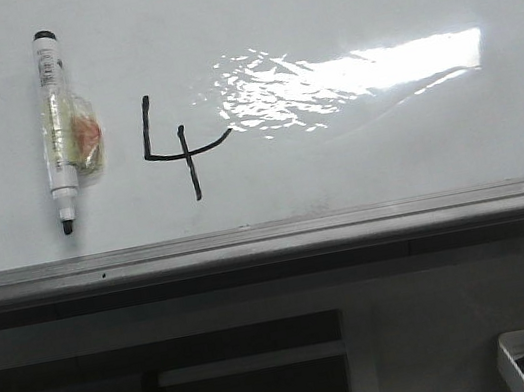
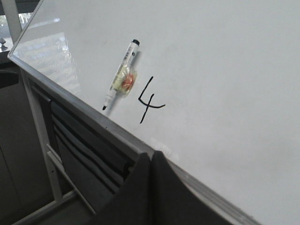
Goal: Write number 4 on whiteboard
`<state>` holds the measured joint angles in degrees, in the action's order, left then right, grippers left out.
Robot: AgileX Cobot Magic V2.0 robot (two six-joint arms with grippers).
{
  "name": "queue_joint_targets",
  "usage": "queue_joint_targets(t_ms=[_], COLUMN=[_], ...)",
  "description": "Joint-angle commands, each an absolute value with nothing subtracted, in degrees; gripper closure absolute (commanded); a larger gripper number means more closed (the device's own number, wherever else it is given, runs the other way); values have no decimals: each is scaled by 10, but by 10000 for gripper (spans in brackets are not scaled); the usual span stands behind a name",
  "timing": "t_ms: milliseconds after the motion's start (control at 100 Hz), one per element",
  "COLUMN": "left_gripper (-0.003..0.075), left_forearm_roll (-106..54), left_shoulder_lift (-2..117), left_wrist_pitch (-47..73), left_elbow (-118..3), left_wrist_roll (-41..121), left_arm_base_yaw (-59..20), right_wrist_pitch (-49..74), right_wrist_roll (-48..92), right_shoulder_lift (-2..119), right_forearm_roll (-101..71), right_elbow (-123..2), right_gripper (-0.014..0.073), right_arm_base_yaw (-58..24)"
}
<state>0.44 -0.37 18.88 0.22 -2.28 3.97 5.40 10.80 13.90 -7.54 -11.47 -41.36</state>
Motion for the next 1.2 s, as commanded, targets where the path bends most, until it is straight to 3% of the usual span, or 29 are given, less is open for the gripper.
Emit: queue_joint_targets(t_ms=[0, 190, 430, 610, 730, 820, 1190], left_gripper=[741, 741, 741, 741, 741, 741, 741], left_forearm_roll=[0, 0, 0, 0, 0, 0, 0], left_shoulder_lift=[-20, -20, -20, -20, -20, -20, -20], left_wrist_pitch=[149, 149, 149, 149, 149, 149, 144], left_elbow=[12, 12, 12, 12, 12, 12, 12], left_wrist_roll=[-24, -24, -24, -24, -24, -24, -24], left_arm_base_yaw=[41, 41, 41, 41, 41, 41, 41], right_wrist_pitch=[-14, -18, -25, -51, -49, 71, 181], right_wrist_roll=[93, -7, -8, -17, -21, -21, -21], right_shoulder_lift=[143, 143, 142, 90, 27, -19, -17], right_forearm_roll=[-42, 17, 80, 77, 65, 68, 71], right_elbow=[-130, -130, -127, -42, 25, 22, 22], right_gripper=[655, 655, 655, 655, 655, 655, 655], right_arm_base_yaw=[-395, -293, -139, -73, -45, -30, -27])
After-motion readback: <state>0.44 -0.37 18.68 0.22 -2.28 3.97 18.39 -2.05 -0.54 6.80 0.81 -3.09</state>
